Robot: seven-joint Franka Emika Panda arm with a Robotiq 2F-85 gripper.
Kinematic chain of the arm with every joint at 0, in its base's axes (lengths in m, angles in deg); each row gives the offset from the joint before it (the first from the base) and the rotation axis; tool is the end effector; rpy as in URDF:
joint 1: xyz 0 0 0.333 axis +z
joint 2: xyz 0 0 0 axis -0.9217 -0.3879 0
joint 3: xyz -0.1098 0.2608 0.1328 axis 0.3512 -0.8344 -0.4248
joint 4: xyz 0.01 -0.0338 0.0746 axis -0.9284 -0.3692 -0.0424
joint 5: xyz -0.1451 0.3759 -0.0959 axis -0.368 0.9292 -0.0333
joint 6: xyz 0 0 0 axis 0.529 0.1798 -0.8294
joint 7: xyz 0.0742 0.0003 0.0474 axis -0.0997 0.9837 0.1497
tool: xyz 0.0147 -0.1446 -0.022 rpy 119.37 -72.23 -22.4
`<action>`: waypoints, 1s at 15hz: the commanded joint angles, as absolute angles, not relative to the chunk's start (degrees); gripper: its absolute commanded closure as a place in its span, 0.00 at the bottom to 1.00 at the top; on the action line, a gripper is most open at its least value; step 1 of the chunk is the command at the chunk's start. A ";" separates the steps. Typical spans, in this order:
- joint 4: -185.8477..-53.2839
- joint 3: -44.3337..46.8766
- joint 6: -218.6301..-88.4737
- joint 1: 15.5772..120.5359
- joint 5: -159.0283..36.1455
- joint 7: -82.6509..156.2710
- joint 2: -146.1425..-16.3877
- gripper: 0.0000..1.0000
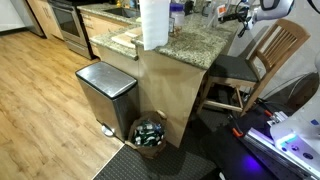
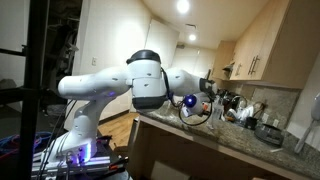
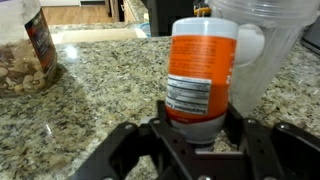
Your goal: Take the white bottle and put it upside down on the clear bottle
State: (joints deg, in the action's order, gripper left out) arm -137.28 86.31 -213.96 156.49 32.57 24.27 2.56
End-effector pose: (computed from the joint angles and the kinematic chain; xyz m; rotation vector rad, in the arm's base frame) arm 0.6022 -0.2410 0.3084 -0.2958 1.9113 0.0947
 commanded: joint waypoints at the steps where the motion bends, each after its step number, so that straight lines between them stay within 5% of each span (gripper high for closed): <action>1: -136.72 87.73 -209.52 156.13 33.04 21.11 0.17 0.75; 12: -135.91 89.41 -220.81 160.41 40.65 13.20 -5.39 0.75; 15: -137.46 95.53 -218.07 162.43 45.82 10.15 -15.17 0.75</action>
